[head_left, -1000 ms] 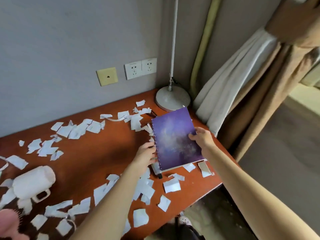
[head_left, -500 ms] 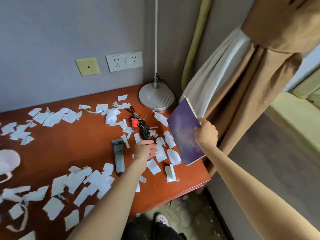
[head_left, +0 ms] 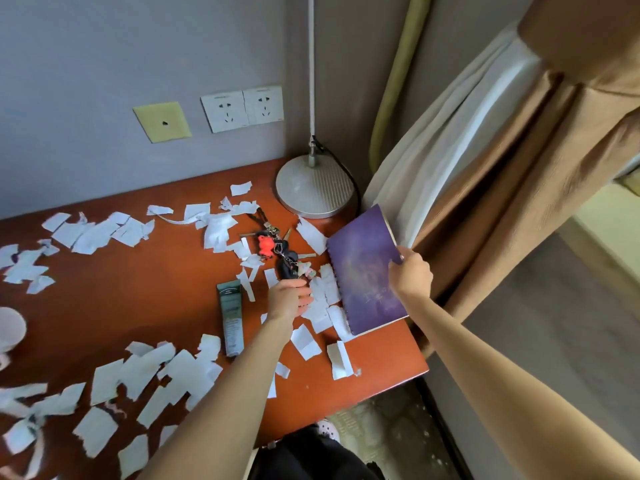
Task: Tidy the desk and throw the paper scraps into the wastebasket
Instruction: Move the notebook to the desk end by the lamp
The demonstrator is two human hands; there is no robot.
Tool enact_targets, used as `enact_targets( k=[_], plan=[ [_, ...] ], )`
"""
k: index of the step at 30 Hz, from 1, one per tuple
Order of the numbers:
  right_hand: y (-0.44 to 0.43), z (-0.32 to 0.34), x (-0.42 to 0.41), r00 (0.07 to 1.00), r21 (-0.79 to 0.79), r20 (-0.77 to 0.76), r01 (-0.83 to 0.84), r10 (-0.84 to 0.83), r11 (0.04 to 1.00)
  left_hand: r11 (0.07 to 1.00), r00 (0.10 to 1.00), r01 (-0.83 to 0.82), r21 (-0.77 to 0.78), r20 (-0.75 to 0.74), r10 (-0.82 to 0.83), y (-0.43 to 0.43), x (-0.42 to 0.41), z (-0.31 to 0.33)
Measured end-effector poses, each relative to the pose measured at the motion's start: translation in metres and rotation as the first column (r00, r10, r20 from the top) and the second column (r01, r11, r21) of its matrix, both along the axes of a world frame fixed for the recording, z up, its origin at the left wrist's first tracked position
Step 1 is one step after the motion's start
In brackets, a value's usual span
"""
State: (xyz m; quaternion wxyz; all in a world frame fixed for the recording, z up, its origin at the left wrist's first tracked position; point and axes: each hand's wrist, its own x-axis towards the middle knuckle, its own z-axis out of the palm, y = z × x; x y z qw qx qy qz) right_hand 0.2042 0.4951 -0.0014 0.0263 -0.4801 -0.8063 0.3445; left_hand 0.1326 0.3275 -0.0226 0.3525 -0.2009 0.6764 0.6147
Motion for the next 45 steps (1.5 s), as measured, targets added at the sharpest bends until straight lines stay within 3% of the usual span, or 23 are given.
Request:
enact_targets(
  k=[6,13,16,20,24,26,28,31,33,35,38,45],
  plan=[
    [-0.017,-0.016,-0.015,0.997,-0.122,-0.019,0.07,-0.073,0.99,0.999,0.999,0.024,-0.025,-0.021,-0.025,-0.01,-0.013,-0.015],
    [-0.041,-0.032,-0.04,1.0,-0.167,0.003,0.003,-0.002,0.986,0.999,0.999,0.001,-0.037,-0.044,-0.003,-0.025,-0.039,-0.037],
    [-0.049,-0.032,-0.047,0.999,-0.203,-0.037,-0.01,0.002,0.979,0.997,0.996,-0.004,-0.072,-0.086,-0.002,-0.03,-0.041,-0.043],
    [-0.046,-0.023,-0.048,0.994,-0.203,-0.105,-0.033,0.011,0.979,1.0,0.997,-0.009,-0.011,-0.078,0.008,-0.035,-0.044,-0.045],
    [-0.027,-0.001,-0.039,0.993,-0.12,-0.111,0.03,-0.043,0.992,0.98,0.972,0.091,-0.178,-0.2,-0.126,-0.022,-0.039,-0.039],
    [-0.019,0.01,-0.033,0.994,-0.038,-0.103,0.027,-0.031,0.999,0.918,0.906,0.214,-0.334,-0.283,-0.314,-0.011,-0.031,-0.037],
    [-0.015,0.018,-0.027,0.997,0.056,-0.076,0.005,-0.001,0.998,0.803,0.776,0.365,-0.471,-0.322,-0.542,0.0,-0.021,-0.036],
    [-0.015,0.021,-0.018,0.999,0.13,-0.039,-0.02,0.026,0.991,0.529,0.503,0.561,-0.637,-0.246,-0.829,0.016,-0.004,-0.041],
    [-0.015,0.019,-0.012,0.999,0.152,-0.016,-0.04,0.043,0.988,0.328,0.338,0.571,-0.752,-0.148,-0.929,0.024,0.006,-0.045],
    [-0.014,0.015,-0.008,0.998,0.167,0.001,-0.054,0.055,0.984,0.227,0.257,0.532,-0.815,-0.101,-0.961,0.029,0.011,-0.048],
    [-0.008,0.011,-0.004,0.999,0.161,0.03,-0.041,0.037,0.986,0.223,0.265,0.471,-0.854,-0.105,-0.959,0.036,0.015,-0.057],
    [0.0,0.007,-0.006,0.999,0.133,0.025,-0.04,0.037,0.99,0.324,0.376,0.393,-0.861,-0.171,-0.911,0.031,0.008,-0.072]
  ],
)
